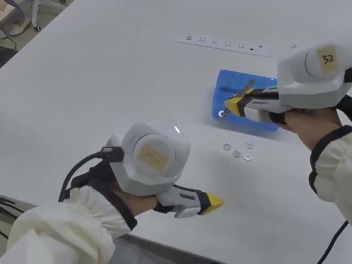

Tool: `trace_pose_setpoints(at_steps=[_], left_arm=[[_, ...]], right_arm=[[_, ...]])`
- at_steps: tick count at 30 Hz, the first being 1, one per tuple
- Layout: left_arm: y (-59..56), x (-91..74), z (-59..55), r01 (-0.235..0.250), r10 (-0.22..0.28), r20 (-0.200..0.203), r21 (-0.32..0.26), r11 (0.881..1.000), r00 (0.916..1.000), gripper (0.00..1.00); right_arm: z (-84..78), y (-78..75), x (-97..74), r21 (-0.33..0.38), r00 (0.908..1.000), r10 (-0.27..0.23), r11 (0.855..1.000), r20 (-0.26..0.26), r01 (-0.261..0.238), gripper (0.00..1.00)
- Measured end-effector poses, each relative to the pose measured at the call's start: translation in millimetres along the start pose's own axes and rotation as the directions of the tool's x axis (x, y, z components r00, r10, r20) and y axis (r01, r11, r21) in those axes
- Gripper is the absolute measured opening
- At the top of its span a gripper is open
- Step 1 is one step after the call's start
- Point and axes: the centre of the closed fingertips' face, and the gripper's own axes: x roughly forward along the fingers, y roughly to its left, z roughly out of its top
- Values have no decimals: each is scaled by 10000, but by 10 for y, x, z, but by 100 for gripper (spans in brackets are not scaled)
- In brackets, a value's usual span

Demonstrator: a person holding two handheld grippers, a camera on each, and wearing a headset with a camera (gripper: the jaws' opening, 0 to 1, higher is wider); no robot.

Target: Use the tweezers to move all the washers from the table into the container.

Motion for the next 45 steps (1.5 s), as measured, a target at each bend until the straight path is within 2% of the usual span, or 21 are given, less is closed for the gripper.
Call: trace_pose_setpoints(at_steps=[2, 6, 8, 11, 14, 18, 22, 26, 31, 36, 41, 45], left_arm=[[5, 3, -3, 16, -16, -18, -21, 10000, 10000, 82], [8, 6, -6, 18, -18, -38, 2, 10000, 10000, 82], [3, 6, -4, 24, -24, -41, 1, 10000, 10000, 82], [-1, 8, 0, 31, -31, -46, 13, 10000, 10000, 82], [-5, 7, -4, 39, -39, -88, 13, 10000, 10000, 82], [-7, 18, -18, 50, -51, -117, -30, 10000, 9999, 82], [-19, 28, -23, 80, -81, -154, -11, 10000, 9998, 82], [-26, 32, -20, 97, -97, -154, -44, 9999, 9998, 82], [-27, 41, -16, 100, -100, -166, -27, 9999, 9998, 82], [-24, 42, -14, 75, -76, -127, -121, 9999, 9999, 82], [-37, 49, -21, 75, -76, -174, -26, 10000, 9998, 81], [-42, 49, 30, 83, -83, 20, -217, 9997, 10000, 82]], right_arm=[[41, -53, 7, 51, 10000, -36, 10000, 22, 36, 3], [97, -274, 99, -201, 9983, -578, 9981, 55, 579, 3], [93, -388, 184, -91, 9980, -625, 9980, -3, 625, 3], [37, -427, 270, 160, 9979, -631, 9979, -146, 633, 3], [-71, -478, 352, -81, 9950, -888, 9960, -448, 885, 3], [-174, -540, 494, -76, 9929, -937, 9956, -735, 934, 4], [-224, -548, 631, 51, 9927, -777, 9969, -919, 785, 4], [-230, -513, 667, 166, 9928, -671, 9975, -997, 691, 4], [-349, -477, 727, 163, 9878, -519, 9984, -1468, 549, 4], [-380, -413, 702, 113, 9860, -477, 9987, -1599, 501, 4], [-376, -418, 676, -81, 9839, -614, 9981, -1678, 610, 5], [-284, -424, 575, 50, 9885, -671, 9976, -1352, 684, 5]])
